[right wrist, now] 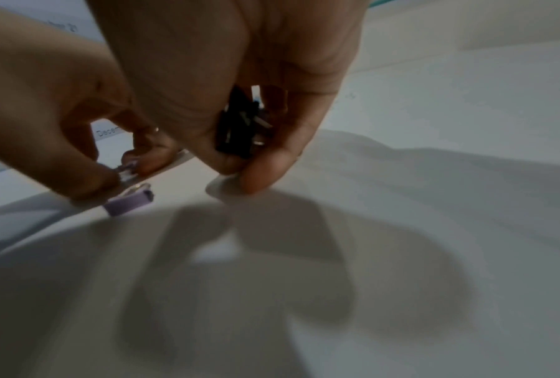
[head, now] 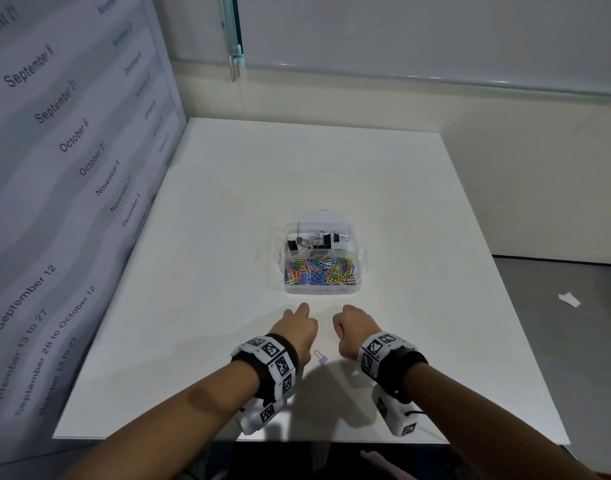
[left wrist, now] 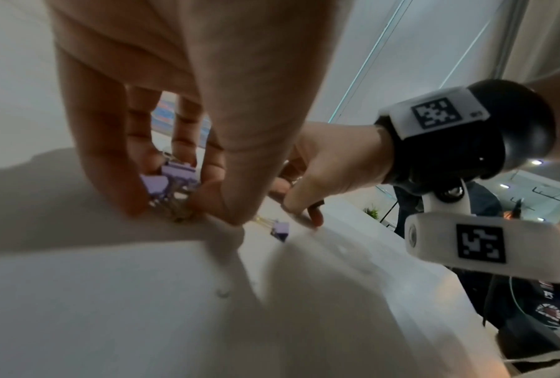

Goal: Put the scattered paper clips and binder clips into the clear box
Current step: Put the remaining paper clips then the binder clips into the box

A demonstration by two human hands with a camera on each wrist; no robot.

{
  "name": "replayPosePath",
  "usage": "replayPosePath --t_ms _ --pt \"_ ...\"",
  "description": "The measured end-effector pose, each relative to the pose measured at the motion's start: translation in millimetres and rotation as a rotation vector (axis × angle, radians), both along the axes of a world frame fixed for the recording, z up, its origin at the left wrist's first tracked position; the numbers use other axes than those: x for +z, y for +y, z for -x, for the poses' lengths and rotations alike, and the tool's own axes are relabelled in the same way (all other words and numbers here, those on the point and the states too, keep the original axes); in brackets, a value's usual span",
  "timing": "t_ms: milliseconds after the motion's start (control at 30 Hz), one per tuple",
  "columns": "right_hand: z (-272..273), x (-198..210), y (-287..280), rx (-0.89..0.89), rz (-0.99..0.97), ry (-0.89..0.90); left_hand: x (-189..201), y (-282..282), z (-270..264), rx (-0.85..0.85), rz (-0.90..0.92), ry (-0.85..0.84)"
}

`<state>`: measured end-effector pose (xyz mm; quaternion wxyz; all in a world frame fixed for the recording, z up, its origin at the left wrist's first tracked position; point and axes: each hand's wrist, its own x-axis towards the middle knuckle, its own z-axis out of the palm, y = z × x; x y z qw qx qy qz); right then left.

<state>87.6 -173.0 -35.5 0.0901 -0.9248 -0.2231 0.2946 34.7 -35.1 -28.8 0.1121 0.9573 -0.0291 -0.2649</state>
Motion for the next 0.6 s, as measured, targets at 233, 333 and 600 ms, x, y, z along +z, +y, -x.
replayPosePath --t_ms 233,333,600 --pt "-16 1 -12 -0.145 -0.081 0.036 -5 13 -11 0.003 0.050 -0.021" --pt "-19 1 -9 -0.149 -0.144 0.032 1 18 -16 0.029 0.141 0.025" --pt "-31 5 -9 -0.109 -0.165 0.020 71 35 -78 0.089 0.329 -0.171"
